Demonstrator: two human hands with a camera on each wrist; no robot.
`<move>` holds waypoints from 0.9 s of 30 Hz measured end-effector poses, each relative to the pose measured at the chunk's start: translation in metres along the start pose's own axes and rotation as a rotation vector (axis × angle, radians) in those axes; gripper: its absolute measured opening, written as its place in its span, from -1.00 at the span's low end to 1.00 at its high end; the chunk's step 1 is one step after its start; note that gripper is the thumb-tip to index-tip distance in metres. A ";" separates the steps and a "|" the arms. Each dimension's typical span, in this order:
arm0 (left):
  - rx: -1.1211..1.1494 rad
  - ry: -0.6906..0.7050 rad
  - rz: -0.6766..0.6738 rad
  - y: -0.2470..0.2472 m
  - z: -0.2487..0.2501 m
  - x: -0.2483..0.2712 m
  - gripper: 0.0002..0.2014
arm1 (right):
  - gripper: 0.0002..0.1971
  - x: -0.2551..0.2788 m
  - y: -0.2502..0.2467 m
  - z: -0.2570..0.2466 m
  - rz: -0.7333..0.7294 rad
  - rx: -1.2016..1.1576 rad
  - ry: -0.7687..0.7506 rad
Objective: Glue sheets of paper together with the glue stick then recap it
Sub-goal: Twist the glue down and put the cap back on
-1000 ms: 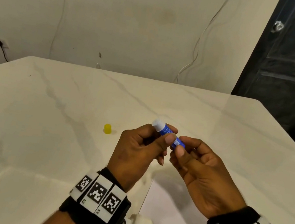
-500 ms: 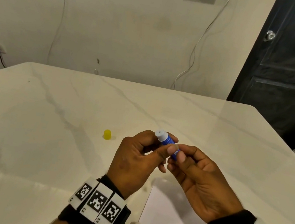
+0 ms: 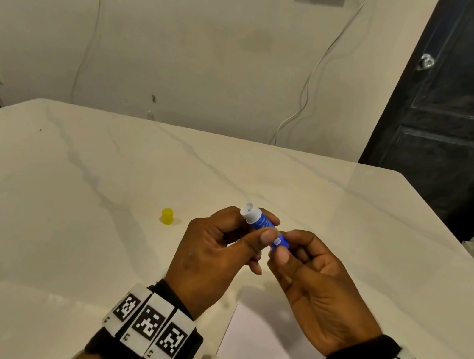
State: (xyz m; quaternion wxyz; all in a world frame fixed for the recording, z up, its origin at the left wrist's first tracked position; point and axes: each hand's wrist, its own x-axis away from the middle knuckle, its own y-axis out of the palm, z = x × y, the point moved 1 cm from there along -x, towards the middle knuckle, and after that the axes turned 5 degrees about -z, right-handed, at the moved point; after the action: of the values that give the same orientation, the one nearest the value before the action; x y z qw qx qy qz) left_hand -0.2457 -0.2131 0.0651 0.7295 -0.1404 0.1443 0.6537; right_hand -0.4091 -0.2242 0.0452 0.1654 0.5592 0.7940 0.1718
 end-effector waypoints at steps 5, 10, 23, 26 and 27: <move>-0.002 -0.008 -0.019 0.003 0.000 0.001 -0.75 | -0.53 0.005 0.011 -0.005 0.045 0.049 0.134; 0.065 -0.016 -0.009 0.003 0.001 0.002 -0.73 | -0.68 0.004 0.011 -0.004 0.049 0.029 0.000; 0.128 -0.051 -0.007 0.004 0.000 0.002 -0.67 | -0.61 0.005 0.013 -0.005 0.068 0.065 0.042; 0.145 -0.060 0.003 0.004 -0.001 0.001 -0.67 | -0.62 0.003 0.009 -0.002 0.060 0.044 -0.042; 0.145 -0.061 0.007 0.004 -0.001 0.001 -0.68 | -0.63 0.002 0.008 -0.001 0.056 0.053 -0.061</move>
State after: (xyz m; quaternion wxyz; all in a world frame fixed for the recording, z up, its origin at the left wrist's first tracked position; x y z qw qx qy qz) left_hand -0.2492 -0.2128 0.0635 0.7395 -0.0666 0.1697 0.6480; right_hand -0.4036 -0.2197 0.0499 0.1696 0.5904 0.7770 0.1380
